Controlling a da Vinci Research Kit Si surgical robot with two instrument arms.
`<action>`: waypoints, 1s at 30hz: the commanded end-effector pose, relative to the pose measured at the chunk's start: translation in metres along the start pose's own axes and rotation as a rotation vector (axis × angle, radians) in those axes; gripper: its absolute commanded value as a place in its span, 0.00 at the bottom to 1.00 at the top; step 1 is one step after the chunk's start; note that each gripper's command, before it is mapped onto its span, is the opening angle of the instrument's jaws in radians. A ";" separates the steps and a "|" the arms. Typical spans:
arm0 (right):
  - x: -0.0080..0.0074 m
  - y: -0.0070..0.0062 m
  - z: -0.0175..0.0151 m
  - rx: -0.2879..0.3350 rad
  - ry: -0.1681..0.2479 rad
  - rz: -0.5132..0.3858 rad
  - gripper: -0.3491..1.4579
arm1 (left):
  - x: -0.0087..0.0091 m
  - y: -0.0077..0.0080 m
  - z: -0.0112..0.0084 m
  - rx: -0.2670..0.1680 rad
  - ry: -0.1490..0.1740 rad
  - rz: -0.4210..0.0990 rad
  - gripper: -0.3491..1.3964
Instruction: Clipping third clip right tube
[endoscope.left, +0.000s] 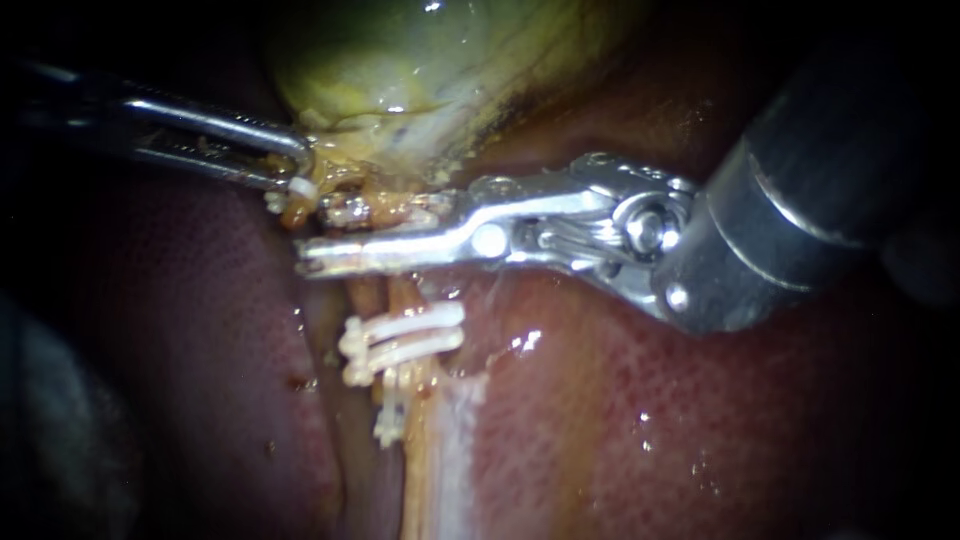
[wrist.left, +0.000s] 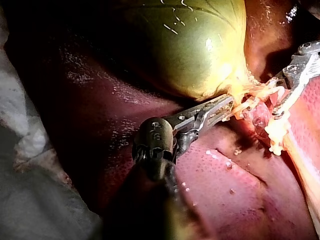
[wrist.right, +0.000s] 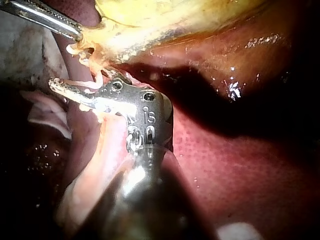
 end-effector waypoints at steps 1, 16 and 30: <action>0.0000 0.0001 0.0000 -0.004 0.003 0.000 0.42 | 0.0000 0.0000 0.0000 0.000 0.000 0.000 0.00; -0.0002 0.0012 -0.0018 -0.072 0.065 0.088 0.00 | 0.0000 0.0000 0.0000 0.001 0.000 0.000 0.00; -0.0011 0.0013 -0.0023 -0.071 0.064 0.094 0.00 | 0.0000 0.0000 0.0001 0.001 0.000 0.000 0.00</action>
